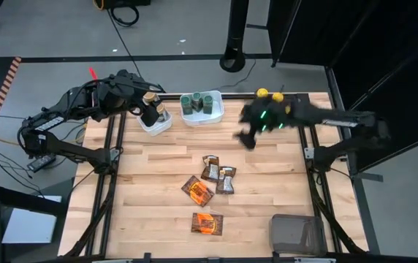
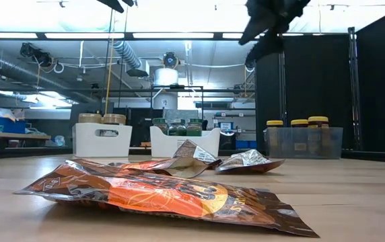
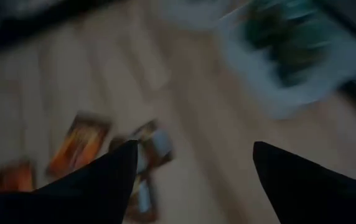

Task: Sort spices by type
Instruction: Put the right orange seasoning bag into the bottom black bin

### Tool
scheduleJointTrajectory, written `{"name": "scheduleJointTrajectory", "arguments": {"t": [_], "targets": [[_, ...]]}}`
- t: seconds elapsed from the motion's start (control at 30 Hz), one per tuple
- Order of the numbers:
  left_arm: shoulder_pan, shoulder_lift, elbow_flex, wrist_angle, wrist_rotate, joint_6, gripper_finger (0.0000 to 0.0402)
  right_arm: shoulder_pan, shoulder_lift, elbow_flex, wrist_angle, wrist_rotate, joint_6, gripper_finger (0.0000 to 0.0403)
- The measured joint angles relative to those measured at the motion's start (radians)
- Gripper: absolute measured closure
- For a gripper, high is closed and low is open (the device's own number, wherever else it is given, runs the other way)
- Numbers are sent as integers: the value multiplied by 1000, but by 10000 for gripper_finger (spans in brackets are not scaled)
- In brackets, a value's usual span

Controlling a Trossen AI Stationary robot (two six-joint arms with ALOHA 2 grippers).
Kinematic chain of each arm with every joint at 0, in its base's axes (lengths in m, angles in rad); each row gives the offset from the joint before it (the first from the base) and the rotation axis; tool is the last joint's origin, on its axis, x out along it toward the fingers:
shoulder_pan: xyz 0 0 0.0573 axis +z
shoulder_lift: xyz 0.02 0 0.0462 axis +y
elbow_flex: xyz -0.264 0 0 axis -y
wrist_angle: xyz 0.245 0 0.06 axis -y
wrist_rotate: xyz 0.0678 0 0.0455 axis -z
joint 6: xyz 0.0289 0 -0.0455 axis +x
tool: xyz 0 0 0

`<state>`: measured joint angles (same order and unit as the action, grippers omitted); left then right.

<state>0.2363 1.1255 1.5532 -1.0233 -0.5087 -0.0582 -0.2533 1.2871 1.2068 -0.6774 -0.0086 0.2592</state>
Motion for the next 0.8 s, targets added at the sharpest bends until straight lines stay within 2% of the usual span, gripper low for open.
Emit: {"name": "scheduleJointTrajectory", "arguments": {"t": [0.13,0.27,0.4,0.6,0.8], "targets": [[0,0,0,0,0,2,69,169,129,0,1,47,-38,78],[0,0,0,0,0,2,69,246,269,0,8,51,-57,72],[0,0,0,-3,0,2,69,253,393,0,13,49,-52,66],[0,0,0,-50,0,3,69,243,527,0,61,-55,-8,58],[0,0,0,-101,0,2,69,266,643,3,55,-42,19,64]]}}
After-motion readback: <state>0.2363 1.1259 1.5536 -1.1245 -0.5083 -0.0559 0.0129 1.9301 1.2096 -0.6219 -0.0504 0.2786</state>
